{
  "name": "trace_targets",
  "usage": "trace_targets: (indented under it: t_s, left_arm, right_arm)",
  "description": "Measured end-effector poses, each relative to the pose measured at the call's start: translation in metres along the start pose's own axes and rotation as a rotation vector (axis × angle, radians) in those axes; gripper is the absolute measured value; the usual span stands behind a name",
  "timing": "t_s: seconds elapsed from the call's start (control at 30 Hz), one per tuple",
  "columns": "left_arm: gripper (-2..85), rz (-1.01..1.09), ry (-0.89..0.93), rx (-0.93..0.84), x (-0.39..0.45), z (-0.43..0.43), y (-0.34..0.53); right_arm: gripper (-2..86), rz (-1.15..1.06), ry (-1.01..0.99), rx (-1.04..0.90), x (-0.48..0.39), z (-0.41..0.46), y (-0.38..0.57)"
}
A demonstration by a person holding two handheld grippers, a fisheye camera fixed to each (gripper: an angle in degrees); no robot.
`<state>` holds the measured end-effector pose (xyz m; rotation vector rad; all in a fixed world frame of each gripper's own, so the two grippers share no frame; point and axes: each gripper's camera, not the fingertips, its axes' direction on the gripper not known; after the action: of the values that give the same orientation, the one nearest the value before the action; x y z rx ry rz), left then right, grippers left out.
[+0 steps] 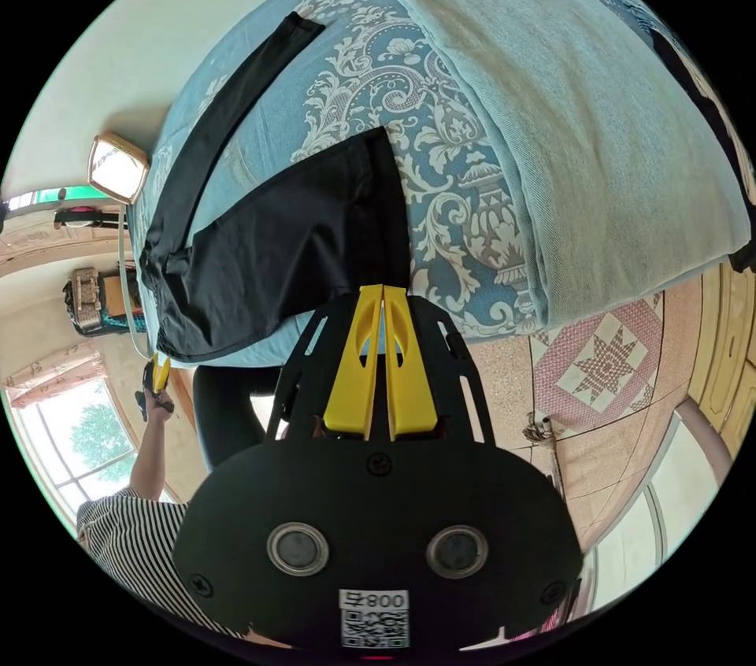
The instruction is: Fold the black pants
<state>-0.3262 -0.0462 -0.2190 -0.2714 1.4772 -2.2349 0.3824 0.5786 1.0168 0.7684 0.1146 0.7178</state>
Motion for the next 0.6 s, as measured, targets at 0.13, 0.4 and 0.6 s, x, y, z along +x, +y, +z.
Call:
trace_targets:
  t_s: [0.13,0.4,0.6]
  left_arm:
    - [6.7,-0.007,0.009,-0.038,-0.002,0.022,-0.019]
    - [1.5,0.069,0.027,-0.009,0.02,0.004,-0.043]
    - [1.7,0.008,-0.051,-0.026,0.01,0.035,-0.051]
  right_arm:
    - [0.0,-0.004,0.003,-0.018,0.0,0.006,-0.013]
    - [0.0,-0.029,-0.07,0.021,0.002,-0.006,-0.024]
    - [0.0,0.023,-0.093,-0.031,0.022,0.021,-0.032]
